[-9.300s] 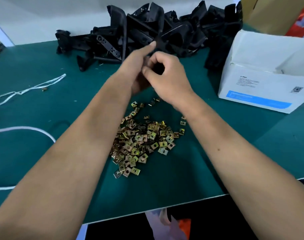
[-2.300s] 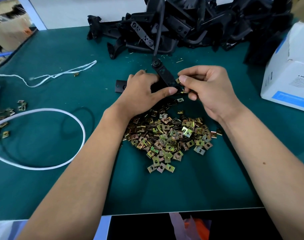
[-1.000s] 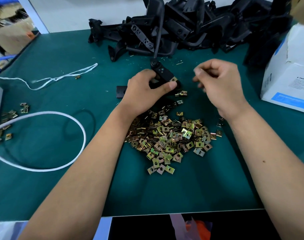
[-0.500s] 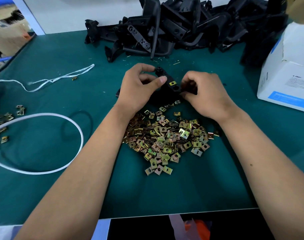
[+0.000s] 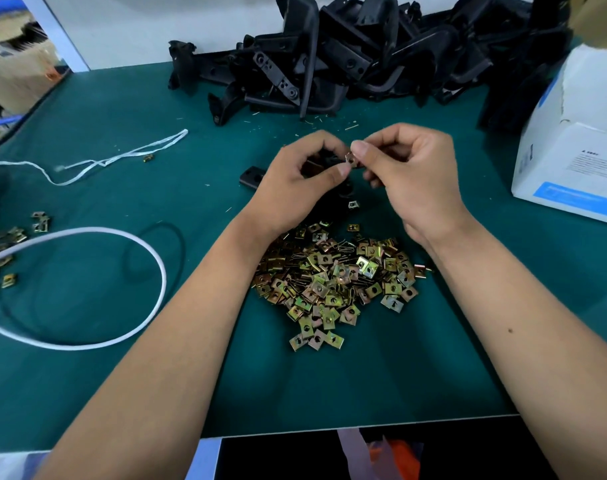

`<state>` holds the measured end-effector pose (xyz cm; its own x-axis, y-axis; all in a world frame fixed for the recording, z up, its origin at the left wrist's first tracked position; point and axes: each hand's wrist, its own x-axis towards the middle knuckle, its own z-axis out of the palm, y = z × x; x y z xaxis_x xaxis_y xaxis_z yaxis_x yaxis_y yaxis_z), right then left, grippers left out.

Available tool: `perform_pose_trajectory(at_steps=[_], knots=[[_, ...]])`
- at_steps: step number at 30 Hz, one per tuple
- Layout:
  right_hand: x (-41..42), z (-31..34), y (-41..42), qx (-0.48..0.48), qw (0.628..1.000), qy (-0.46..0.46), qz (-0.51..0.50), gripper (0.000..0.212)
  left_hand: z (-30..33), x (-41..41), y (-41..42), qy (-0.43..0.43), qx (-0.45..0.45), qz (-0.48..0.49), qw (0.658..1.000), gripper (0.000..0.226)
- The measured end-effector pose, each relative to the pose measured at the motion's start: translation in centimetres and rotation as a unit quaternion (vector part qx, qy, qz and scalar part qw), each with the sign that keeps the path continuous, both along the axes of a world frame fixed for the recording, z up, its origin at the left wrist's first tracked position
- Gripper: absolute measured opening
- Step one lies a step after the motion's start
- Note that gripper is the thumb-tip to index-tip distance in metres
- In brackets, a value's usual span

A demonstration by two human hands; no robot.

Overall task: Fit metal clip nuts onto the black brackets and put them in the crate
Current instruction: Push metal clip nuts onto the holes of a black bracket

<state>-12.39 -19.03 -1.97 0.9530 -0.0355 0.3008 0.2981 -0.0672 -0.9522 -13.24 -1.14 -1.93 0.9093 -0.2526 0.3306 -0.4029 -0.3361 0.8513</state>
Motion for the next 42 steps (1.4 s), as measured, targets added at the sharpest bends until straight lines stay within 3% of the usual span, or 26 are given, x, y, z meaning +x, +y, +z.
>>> perform_pose_trajectory(at_steps=[8, 16, 24, 29, 35, 42], knots=[[-0.2, 0.3, 0.0, 0.047, 0.995, 0.04, 0.077, 0.008, 0.0, 0.3, -0.2, 0.008, -0.019, 0.043, 0.999, 0.014], [0.0, 0.4, -0.1, -0.068, 0.997, -0.016, 0.024, 0.018, -0.1, 0.1, -0.5, 0.047, -0.044, 0.06, 0.996, 0.015], [0.2, 0.4, -0.5, 0.035, 0.995, 0.081, 0.038, 0.025, 0.4, 0.1, 0.0, 0.082, -0.085, 0.149, 0.982, 0.02], [-0.2, 0.3, 0.4, 0.038, 0.993, 0.091, 0.066, 0.016, -0.2, 0.5, -0.4, 0.049, -0.057, 0.234, 0.969, 0.014], [-0.6, 0.4, 0.8, 0.008, 0.99, 0.094, 0.101, 0.019, -0.5, 0.5, -0.7, -0.044, 0.03, 0.241, 0.969, 0.017], [-1.2, 0.2, 1.6, -0.062, 0.988, 0.057, 0.128, 0.018, -0.5, 0.6, -0.7, -0.06, 0.03, 0.265, 0.962, 0.014]])
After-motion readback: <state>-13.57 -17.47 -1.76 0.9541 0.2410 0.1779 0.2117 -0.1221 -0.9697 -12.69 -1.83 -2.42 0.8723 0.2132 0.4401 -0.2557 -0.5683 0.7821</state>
